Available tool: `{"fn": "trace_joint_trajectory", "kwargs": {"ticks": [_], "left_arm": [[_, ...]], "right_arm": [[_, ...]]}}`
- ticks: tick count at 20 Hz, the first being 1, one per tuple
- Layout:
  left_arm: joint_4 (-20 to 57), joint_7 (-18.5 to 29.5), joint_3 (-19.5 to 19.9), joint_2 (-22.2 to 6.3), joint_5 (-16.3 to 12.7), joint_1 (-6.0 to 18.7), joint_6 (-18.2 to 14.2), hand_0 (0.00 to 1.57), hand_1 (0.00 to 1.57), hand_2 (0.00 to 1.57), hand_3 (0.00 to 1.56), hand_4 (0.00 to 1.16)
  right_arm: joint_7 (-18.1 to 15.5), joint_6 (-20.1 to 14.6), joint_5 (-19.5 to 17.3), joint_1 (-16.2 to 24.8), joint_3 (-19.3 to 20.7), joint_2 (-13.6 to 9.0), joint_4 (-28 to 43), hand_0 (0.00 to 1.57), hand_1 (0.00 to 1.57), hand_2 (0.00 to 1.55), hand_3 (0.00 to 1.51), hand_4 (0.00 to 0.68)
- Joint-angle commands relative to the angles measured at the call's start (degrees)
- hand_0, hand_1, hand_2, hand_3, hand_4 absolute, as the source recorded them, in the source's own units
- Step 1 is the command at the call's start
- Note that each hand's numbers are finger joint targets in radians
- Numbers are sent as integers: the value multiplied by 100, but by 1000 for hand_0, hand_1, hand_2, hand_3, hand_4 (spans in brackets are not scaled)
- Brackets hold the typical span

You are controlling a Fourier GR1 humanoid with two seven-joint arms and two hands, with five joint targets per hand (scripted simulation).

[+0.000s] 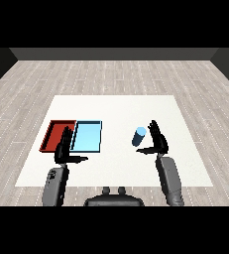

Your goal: Pick the blue can and put it in the blue box

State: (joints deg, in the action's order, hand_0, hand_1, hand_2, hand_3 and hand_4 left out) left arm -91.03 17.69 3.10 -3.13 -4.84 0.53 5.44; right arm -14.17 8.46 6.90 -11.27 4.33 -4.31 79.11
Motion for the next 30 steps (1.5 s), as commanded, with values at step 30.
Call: {"fn": "trace_joint_trajectory", "kwargs": {"ticks": [30], "left_arm": [[529,309,273,-85,-269,61,312,0,0,0,0,0]], "right_arm": [[-807,-168,414,-1790,655,-2,-3423,0,0,0,0,0]]}}
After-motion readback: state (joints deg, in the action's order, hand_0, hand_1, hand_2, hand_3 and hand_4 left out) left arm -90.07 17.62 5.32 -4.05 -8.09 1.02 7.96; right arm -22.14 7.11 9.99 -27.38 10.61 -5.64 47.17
